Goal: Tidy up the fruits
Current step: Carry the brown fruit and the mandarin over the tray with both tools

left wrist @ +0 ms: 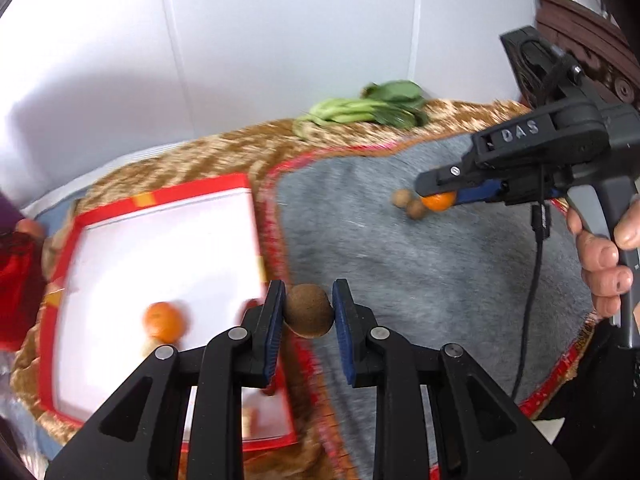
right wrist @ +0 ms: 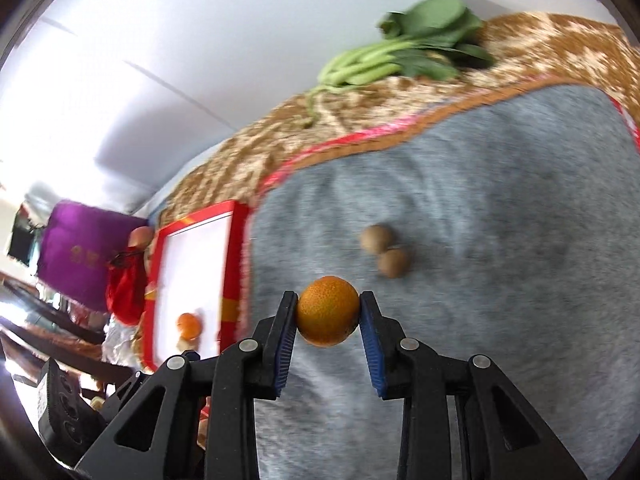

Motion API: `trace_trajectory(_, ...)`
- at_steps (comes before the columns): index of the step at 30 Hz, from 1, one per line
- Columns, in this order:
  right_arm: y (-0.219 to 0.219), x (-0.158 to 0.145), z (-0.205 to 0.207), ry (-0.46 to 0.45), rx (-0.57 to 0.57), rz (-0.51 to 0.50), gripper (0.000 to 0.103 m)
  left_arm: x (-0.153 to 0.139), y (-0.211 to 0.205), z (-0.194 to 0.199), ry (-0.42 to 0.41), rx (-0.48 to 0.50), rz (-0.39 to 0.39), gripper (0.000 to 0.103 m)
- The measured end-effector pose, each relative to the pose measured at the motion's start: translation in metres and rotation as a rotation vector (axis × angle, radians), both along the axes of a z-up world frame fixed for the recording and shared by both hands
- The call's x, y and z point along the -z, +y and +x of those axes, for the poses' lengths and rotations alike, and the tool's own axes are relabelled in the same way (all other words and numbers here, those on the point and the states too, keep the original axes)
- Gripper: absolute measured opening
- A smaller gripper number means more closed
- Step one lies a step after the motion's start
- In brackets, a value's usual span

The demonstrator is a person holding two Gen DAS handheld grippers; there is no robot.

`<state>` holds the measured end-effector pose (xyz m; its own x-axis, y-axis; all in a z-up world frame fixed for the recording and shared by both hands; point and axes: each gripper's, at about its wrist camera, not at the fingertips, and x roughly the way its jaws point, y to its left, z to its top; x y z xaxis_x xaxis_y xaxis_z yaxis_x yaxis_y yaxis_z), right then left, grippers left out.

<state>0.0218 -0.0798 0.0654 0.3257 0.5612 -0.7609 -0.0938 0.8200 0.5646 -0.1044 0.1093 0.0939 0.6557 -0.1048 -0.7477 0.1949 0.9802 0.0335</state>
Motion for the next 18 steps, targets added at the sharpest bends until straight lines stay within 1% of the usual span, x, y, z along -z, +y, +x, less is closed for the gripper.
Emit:
trace_trajectory(2, 0.002, -0.005, -0.002, -0.015, -0.020, 0.018, 0.032, -0.003, 0.009, 0.000, -0.016, -0.033, 0.008, 0.022)
trace_trajectory(8, 0.029, -0.011, -0.013, -0.051, -0.091, 0.042, 0.032, -0.009, 0.037, 0.002, -0.048, -0.130, 0.018, 0.022)
trace_trajectory(10, 0.041, -0.012, -0.016, -0.063, -0.116, 0.048, 0.032, -0.011, 0.042, 0.002, -0.053, -0.151, 0.012, 0.022)
trace_trajectory(13, 0.056, -0.013, -0.021, -0.081, -0.150, 0.052, 0.032, -0.013, 0.050, -0.002, -0.067, -0.177, 0.029, 0.022)
trace_trajectory(18, 0.077, -0.016, -0.032, -0.112, -0.202, 0.065, 0.032, -0.014, 0.060, -0.003, -0.067, -0.213, 0.045, 0.022)
